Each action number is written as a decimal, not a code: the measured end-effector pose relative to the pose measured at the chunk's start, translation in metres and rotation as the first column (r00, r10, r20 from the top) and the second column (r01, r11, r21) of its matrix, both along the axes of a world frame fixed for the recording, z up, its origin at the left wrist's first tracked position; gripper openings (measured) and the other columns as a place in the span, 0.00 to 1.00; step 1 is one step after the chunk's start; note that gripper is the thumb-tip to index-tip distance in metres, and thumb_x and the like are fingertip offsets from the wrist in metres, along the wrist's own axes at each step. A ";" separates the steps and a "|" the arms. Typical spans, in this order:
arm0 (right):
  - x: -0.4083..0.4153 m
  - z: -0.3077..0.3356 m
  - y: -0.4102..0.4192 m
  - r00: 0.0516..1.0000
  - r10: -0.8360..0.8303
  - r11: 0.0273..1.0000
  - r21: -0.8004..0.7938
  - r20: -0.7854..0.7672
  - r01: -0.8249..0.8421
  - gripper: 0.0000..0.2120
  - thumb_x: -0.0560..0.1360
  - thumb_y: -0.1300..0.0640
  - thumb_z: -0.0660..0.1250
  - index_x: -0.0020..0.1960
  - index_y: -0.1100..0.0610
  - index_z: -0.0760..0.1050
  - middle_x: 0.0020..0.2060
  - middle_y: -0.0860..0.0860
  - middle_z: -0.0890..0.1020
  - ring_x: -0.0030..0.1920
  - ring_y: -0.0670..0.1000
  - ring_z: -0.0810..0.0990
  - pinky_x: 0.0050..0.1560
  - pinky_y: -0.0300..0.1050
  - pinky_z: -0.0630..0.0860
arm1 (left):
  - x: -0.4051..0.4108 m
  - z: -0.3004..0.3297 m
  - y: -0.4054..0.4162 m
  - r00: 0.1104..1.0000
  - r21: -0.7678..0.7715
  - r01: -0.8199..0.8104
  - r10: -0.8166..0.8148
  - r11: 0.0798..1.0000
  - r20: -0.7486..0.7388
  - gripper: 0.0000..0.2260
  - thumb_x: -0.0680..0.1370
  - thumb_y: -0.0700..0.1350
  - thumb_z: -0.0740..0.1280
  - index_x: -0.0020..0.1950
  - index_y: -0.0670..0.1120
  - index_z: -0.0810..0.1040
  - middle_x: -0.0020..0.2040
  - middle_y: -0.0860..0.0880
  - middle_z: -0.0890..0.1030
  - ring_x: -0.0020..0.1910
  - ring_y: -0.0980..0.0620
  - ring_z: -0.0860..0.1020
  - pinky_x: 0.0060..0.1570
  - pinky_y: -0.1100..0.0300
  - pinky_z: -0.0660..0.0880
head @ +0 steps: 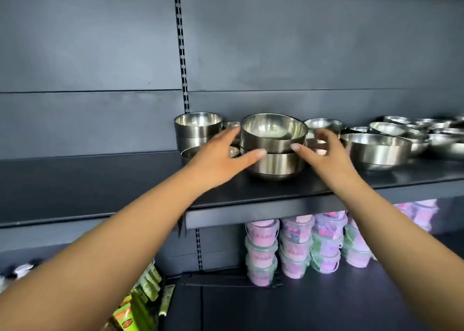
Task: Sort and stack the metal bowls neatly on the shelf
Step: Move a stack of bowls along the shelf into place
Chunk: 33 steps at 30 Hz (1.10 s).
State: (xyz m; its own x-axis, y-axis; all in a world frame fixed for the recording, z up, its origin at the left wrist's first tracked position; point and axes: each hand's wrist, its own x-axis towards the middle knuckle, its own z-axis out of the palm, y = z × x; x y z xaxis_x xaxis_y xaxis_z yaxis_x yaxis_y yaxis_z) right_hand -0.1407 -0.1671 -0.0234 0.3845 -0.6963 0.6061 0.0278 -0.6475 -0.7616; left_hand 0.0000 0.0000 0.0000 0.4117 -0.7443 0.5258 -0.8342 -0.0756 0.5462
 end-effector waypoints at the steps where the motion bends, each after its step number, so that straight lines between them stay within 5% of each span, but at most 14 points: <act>1: 0.000 0.001 -0.001 0.999 0.032 0.999 0.035 -0.018 -0.032 0.32 0.68 0.50 0.72 0.67 0.57 0.66 0.61 0.49 0.72 0.57 0.46 0.72 0.58 0.38 0.68 | -0.002 0.002 -0.009 0.999 -0.032 0.003 -0.004 0.999 -0.042 0.33 0.71 0.60 0.67 0.73 0.50 0.63 0.72 0.50 0.67 0.69 0.53 0.67 0.66 0.61 0.64; 4: 0.003 0.004 -0.003 0.994 0.100 0.995 0.031 -0.039 -0.099 0.31 0.68 0.51 0.72 0.67 0.56 0.66 0.52 0.37 0.73 0.53 0.41 0.70 0.47 0.19 0.64 | -0.008 0.007 -0.024 0.985 -0.018 0.022 -0.024 1.000 -0.172 0.44 0.63 0.68 0.67 0.73 0.48 0.62 0.72 0.50 0.67 0.71 0.52 0.66 0.69 0.55 0.64; 5: 0.005 0.005 -0.004 0.992 0.125 0.992 0.035 -0.031 -0.124 0.29 0.69 0.52 0.72 0.66 0.54 0.67 0.49 0.35 0.72 0.51 0.39 0.70 0.42 0.17 0.63 | -0.009 0.006 -0.029 0.977 -0.035 0.034 -0.040 0.999 -0.207 0.48 0.59 0.70 0.65 0.73 0.47 0.62 0.72 0.50 0.68 0.71 0.52 0.65 0.70 0.53 0.64; 7: 0.007 0.008 -0.007 0.979 0.204 0.978 0.051 -0.018 -0.203 0.23 0.69 0.52 0.71 0.61 0.52 0.69 0.51 0.40 0.76 0.51 0.39 0.74 0.48 0.21 0.67 | -0.010 0.007 -0.035 0.964 -0.096 0.034 -0.058 0.995 -0.259 0.49 0.55 0.70 0.64 0.71 0.46 0.65 0.70 0.49 0.71 0.69 0.52 0.68 0.69 0.52 0.65; 10: 0.009 0.010 -0.008 0.953 0.302 0.950 0.082 -0.003 -0.300 0.21 0.70 0.54 0.71 0.61 0.55 0.71 0.56 0.50 0.79 0.56 0.46 0.77 0.60 0.40 0.71 | -0.006 0.009 -0.039 0.945 -0.158 0.026 -0.076 0.987 -0.319 0.36 0.60 0.63 0.70 0.64 0.46 0.71 0.63 0.49 0.77 0.64 0.52 0.73 0.68 0.52 0.67; 15: 0.012 0.013 -0.008 0.969 0.239 0.963 0.111 0.059 -0.244 0.18 0.69 0.48 0.70 0.56 0.53 0.73 0.51 0.47 0.79 0.53 0.47 0.76 0.56 0.39 0.70 | -0.007 0.004 -0.046 0.926 -0.212 -0.021 -0.061 0.977 -0.373 0.13 0.74 0.48 0.69 0.56 0.45 0.77 0.56 0.48 0.81 0.55 0.53 0.78 0.58 0.62 0.71; 22: 0.013 0.012 -0.008 0.964 0.241 0.954 0.152 0.114 -0.257 0.17 0.69 0.45 0.70 0.53 0.48 0.70 0.46 0.40 0.76 0.50 0.42 0.74 0.45 0.30 0.68 | -0.019 -0.001 -0.053 0.894 -0.286 -0.058 -0.077 0.957 -0.441 0.14 0.75 0.49 0.66 0.58 0.44 0.75 0.53 0.52 0.80 0.51 0.58 0.77 0.48 0.74 0.70; 24: 0.015 0.010 -0.010 0.959 0.253 0.949 0.162 0.124 -0.271 0.21 0.69 0.44 0.69 0.58 0.51 0.71 0.52 0.44 0.77 0.54 0.44 0.74 0.50 0.32 0.69 | -0.022 -0.004 -0.057 0.869 -0.332 -0.082 -0.096 0.940 -0.485 0.14 0.75 0.48 0.67 0.58 0.45 0.75 0.53 0.51 0.80 0.49 0.58 0.77 0.44 0.75 0.71; 28: 0.018 0.001 -0.013 0.946 0.296 0.929 0.194 0.129 -0.317 0.33 0.70 0.41 0.67 0.71 0.53 0.64 0.69 0.49 0.69 0.69 0.46 0.66 0.69 0.41 0.60 | -0.027 -0.014 -0.065 0.831 -0.398 -0.120 -0.127 0.909 -0.541 0.21 0.75 0.48 0.68 0.65 0.43 0.70 0.59 0.48 0.78 0.53 0.55 0.76 0.52 0.68 0.71; 31: 0.017 -0.005 -0.014 0.931 0.311 0.909 0.227 0.188 -0.350 0.36 0.70 0.43 0.67 0.73 0.53 0.59 0.68 0.42 0.68 0.62 0.33 0.64 0.60 0.29 0.58 | -0.031 -0.022 -0.071 0.824 -0.394 -0.144 -0.110 0.908 -0.556 0.29 0.75 0.50 0.67 0.72 0.44 0.61 0.68 0.48 0.72 0.66 0.53 0.71 0.68 0.57 0.65; 33: 0.016 -0.006 -0.015 0.922 0.312 0.901 0.238 0.228 -0.364 0.33 0.70 0.45 0.68 0.71 0.53 0.63 0.56 0.32 0.71 0.50 0.23 0.68 0.50 0.19 0.62 | -0.035 -0.025 -0.072 0.827 -0.398 -0.148 -0.108 0.906 -0.552 0.32 0.75 0.52 0.66 0.74 0.44 0.57 0.71 0.48 0.68 0.69 0.52 0.67 0.71 0.53 0.61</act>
